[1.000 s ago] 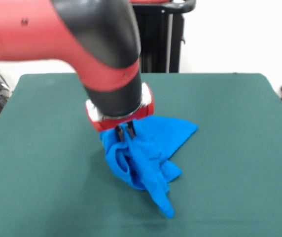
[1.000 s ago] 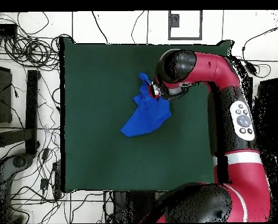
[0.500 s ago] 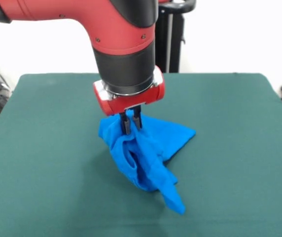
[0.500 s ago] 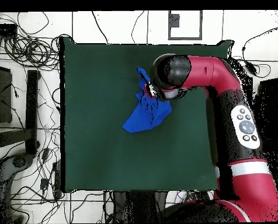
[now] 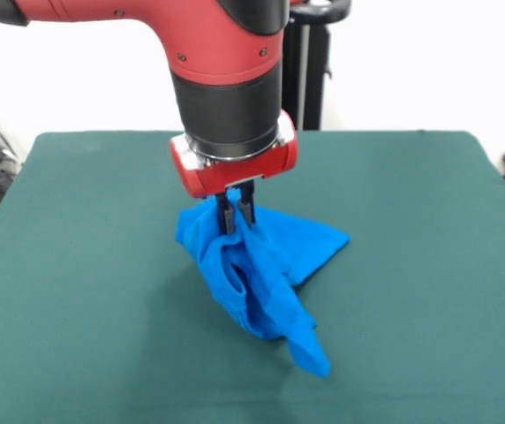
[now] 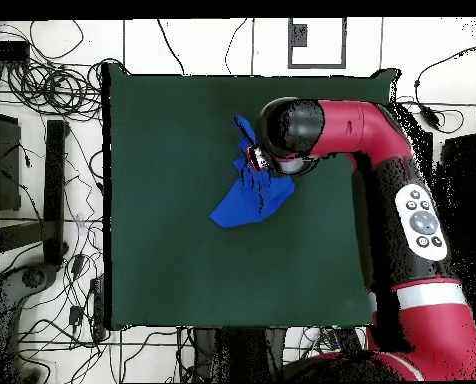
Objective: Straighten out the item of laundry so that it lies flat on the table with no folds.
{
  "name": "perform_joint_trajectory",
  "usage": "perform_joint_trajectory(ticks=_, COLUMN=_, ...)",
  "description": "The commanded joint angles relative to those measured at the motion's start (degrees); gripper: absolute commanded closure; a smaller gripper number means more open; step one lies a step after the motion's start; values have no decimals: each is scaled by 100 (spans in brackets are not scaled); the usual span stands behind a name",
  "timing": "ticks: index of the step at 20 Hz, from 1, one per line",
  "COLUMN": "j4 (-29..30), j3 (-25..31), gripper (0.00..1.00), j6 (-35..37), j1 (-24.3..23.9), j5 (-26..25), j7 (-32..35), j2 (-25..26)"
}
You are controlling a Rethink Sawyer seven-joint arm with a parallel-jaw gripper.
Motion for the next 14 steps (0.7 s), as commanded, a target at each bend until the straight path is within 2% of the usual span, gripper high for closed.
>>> perform_joint_trajectory(ticks=1, j4=1124, j3=-145, gripper=100, j6=-803, j1=58, j5=41, j7=404, j2=-134)
perform_joint_trajectory(ticks=9, j4=1194, j3=-315, gripper=100, j6=-1087, j1=215, j5=67, j7=745, j2=-108)
perform_joint_trajectory(ticks=14, j4=1448, j3=-481, gripper=100, j6=-1649, j1=276, j5=8, j7=969, j2=-154)
